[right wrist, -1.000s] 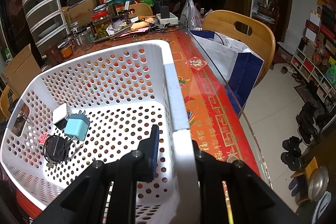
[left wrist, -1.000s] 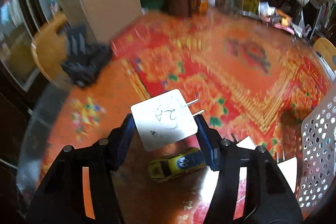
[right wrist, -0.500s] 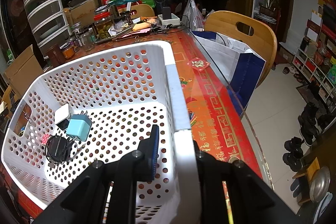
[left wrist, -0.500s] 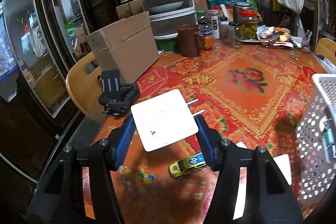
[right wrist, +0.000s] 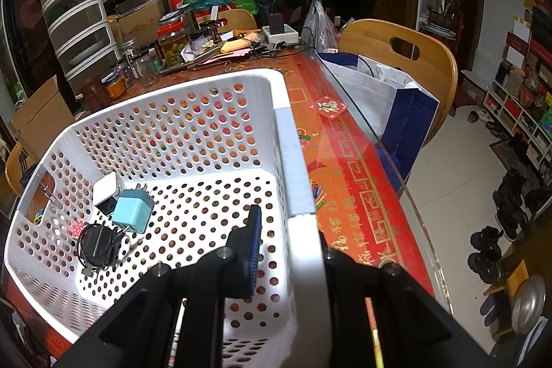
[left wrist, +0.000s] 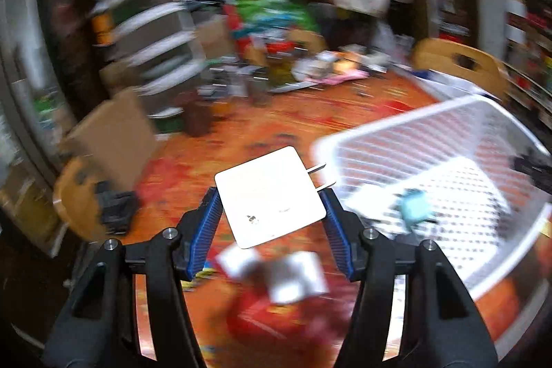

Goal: Organize rigid objects
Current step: 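Carry the white square charger into the basket and release it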

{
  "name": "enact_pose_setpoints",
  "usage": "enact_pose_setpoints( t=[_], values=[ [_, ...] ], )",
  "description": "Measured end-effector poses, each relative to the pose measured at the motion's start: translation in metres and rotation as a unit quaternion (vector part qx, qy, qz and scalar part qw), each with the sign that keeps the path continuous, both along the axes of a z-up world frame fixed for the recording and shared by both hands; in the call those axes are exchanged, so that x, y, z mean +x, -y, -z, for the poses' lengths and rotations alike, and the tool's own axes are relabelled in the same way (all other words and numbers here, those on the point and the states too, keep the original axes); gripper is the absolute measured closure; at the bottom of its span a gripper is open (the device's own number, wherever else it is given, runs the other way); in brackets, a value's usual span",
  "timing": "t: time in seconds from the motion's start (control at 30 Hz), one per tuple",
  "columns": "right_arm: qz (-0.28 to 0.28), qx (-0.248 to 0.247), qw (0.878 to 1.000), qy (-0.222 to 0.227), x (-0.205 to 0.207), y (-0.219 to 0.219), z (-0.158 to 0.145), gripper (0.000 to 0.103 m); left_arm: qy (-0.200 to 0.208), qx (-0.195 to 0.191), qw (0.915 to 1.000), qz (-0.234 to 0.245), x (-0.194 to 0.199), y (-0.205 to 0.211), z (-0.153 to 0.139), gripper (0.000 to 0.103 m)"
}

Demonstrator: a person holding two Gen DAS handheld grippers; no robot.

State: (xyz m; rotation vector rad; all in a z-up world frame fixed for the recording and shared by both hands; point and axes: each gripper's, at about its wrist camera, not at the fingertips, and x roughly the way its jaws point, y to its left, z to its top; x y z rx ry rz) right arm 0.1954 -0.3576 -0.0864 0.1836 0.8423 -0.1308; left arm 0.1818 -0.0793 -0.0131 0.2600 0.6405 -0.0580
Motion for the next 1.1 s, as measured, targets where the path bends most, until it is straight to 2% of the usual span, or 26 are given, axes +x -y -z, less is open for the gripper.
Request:
enact_pose_setpoints(
  t=[0.1,0.27,0.37,0.5,0.57,0.63,0.7,0.83,0.93,1.0,1.1],
  values=[
    [0.0,0.0,1.0,-0.002,0.001,0.0,0.0,0.087,-0.028,0.018,0.9984,0.046,0.002,0.039,0.006,0.047],
    [0.0,0.002,1.0,0.0,0.0,0.001,0.0,0.087,-0.102,0.028,0.9883,0.11,0.018,0.089,0.021,0.047],
    [0.0,0.004,1.0,0.002,0.0,0.002,0.0,0.087,-0.1,0.08,0.9862,0.104,0.027,0.111,0.031,0.047],
    [-0.001,0.003,1.0,0.002,0.0,0.001,0.0,0.087,-0.122,0.12,0.9805,0.096,0.048,0.127,0.048,0.047],
    [-0.001,0.003,1.0,0.004,0.0,0.001,0.0,0.087,-0.142,0.129,0.9766,0.097,0.059,0.129,0.055,0.047],
    [-0.001,0.004,1.0,0.005,-0.001,0.001,0.0,0.087,-0.144,0.13,0.9761,0.097,0.067,0.127,0.059,0.047],
    [-0.001,0.004,1.0,0.005,-0.002,0.001,0.0,0.087,-0.154,0.15,0.9719,0.096,0.072,0.132,0.066,0.047],
    [-0.001,0.004,1.0,0.004,-0.001,0.001,0.0,0.087,-0.177,0.157,0.9656,0.107,0.076,0.135,0.073,0.047],
    [-0.001,0.005,1.0,0.005,-0.001,0.001,0.0,0.087,-0.176,0.159,0.9641,0.12,0.079,0.135,0.074,0.043],
    [-0.001,0.004,1.0,0.004,-0.001,0.001,0.0,0.087,-0.165,0.159,0.9656,0.124,0.076,0.135,0.071,0.033],
    [-0.001,0.004,1.0,0.002,-0.002,0.002,0.001,0.087,-0.138,0.134,0.973,0.128,0.062,0.128,0.057,0.027]
  ],
)
